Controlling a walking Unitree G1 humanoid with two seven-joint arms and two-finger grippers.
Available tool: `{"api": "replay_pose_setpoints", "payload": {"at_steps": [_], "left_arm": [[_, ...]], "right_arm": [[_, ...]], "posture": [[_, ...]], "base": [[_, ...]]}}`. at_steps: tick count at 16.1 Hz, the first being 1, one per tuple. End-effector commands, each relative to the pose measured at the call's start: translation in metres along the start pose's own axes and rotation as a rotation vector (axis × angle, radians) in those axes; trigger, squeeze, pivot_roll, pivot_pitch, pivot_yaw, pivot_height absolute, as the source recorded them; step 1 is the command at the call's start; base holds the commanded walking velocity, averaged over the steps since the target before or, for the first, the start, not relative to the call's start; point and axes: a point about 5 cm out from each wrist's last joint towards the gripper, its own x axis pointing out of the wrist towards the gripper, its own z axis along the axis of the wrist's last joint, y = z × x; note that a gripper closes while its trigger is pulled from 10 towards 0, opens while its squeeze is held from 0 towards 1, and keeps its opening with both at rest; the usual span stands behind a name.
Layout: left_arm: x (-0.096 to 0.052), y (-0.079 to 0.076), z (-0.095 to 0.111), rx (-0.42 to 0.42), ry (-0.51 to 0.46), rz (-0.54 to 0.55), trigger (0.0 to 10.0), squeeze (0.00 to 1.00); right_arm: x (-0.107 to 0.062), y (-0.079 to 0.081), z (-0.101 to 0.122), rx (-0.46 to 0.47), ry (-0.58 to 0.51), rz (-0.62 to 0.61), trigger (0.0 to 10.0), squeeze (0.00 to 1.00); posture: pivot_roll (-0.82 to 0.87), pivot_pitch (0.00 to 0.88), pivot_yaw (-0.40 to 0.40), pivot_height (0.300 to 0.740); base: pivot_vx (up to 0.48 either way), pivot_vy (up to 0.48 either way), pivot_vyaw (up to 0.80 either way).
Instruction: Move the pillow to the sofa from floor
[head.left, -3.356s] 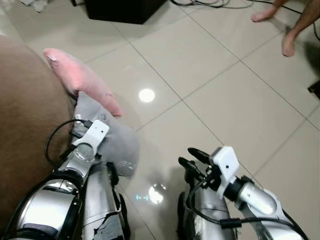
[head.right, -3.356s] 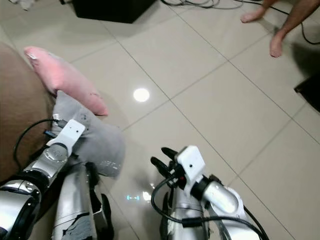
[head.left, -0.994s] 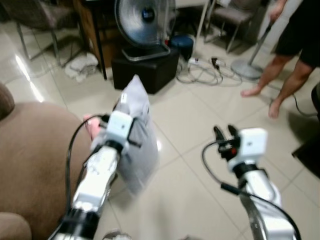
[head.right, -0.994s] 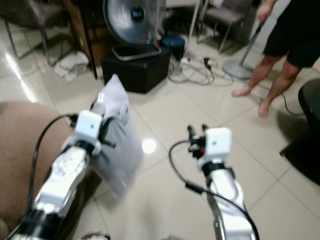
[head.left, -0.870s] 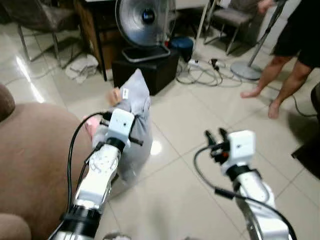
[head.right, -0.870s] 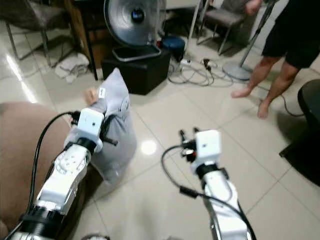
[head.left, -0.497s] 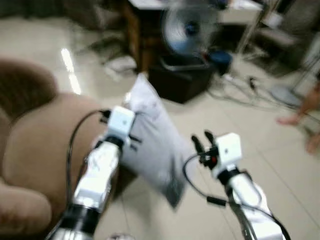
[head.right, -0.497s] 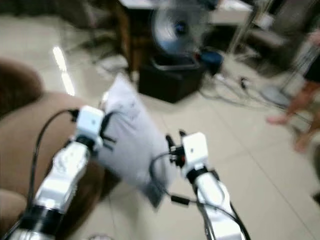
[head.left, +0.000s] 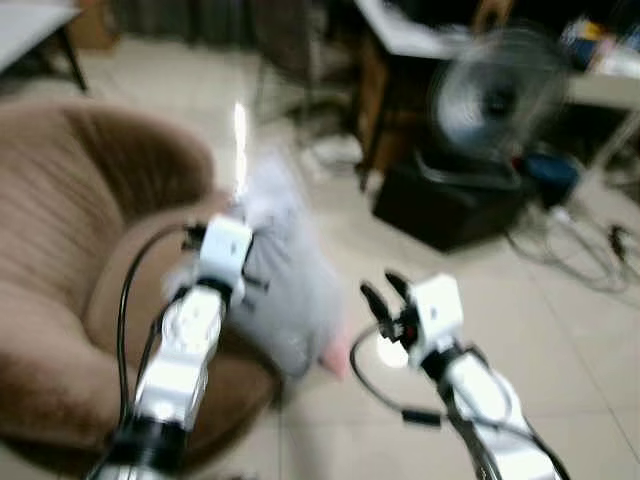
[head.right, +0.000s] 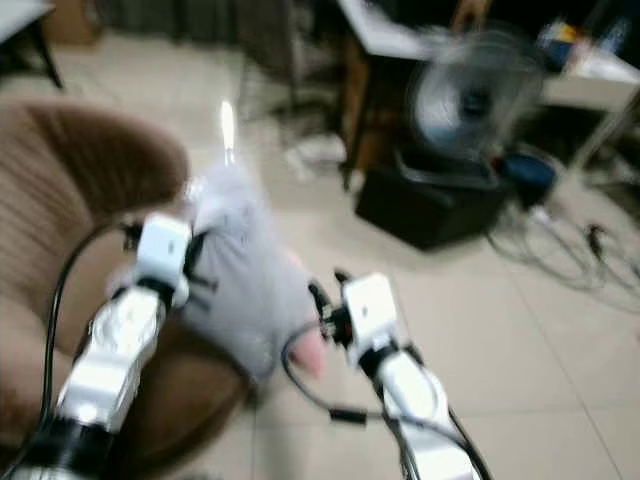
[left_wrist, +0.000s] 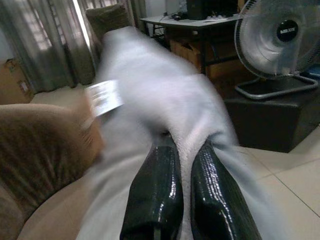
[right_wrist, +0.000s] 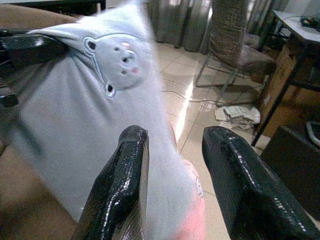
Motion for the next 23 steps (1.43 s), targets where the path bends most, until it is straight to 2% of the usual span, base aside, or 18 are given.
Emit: {"api": "replay_pose_setpoints", "payload": {"at_steps": [1,5,10,12,15,17,19,23], "left_arm": [[0.001,-0.012,0.017,-0.028,-0.075,-0.051,10.0,0.00],[0.003,-0.017,0.023,-0.025,-0.105,-0.075,10.0,0.00],[0.019,-0.025,0.028,0.062,-0.093,-0.140,10.0,0.00],[0.028,-0.030,0.029,0.061,-0.075,-0.166,10.0,0.00],[0.043,-0.046,0.033,0.021,-0.076,-0.229,10.0,0.00],[0.048,-0.050,0.036,0.012,-0.087,-0.244,10.0,0.00],[0.060,-0.054,0.045,0.003,-0.103,-0.249,10.0,0.00],[0.070,-0.055,0.051,-0.009,-0.110,-0.234,10.0,0.00]], "right_arm": [[-0.003,-0.008,-0.004,-0.010,0.019,-0.023,10.0,0.00],[-0.004,-0.010,-0.006,-0.006,0.018,-0.039,10.0,0.00],[-0.012,-0.018,-0.012,0.002,0.036,-0.127,10.0,0.00],[-0.017,-0.023,-0.017,0.034,0.048,-0.195,10.0,0.00],[-0.019,-0.023,-0.018,0.043,0.056,-0.212,10.0,0.00],[-0.020,-0.022,-0.018,0.046,0.052,-0.219,10.0,0.00],[-0.022,-0.020,-0.016,0.036,0.042,-0.224,10.0,0.00],[-0.022,-0.017,-0.015,0.026,0.039,-0.206,10.0,0.00]], "posture": [[0.03,0.005,-0.101,0.740],[0.03,0.006,-0.088,0.740],[0.01,0.008,-0.045,0.740],[0.01,0.012,-0.031,0.740],[0.00,0.011,-0.017,0.740],[-0.01,0.010,-0.008,0.740],[-0.02,0.006,-0.001,0.740],[-0.03,0.003,0.001,0.740]], "base": [[0.000,0.000,0.80],[0.000,0.000,0.80],[0.052,0.000,0.80],[0.330,0.000,0.00],[0.330,0.000,0.00],[0.341,0.000,0.00],[0.356,0.000,0.00],[0.361,0.000,0.16]]}}
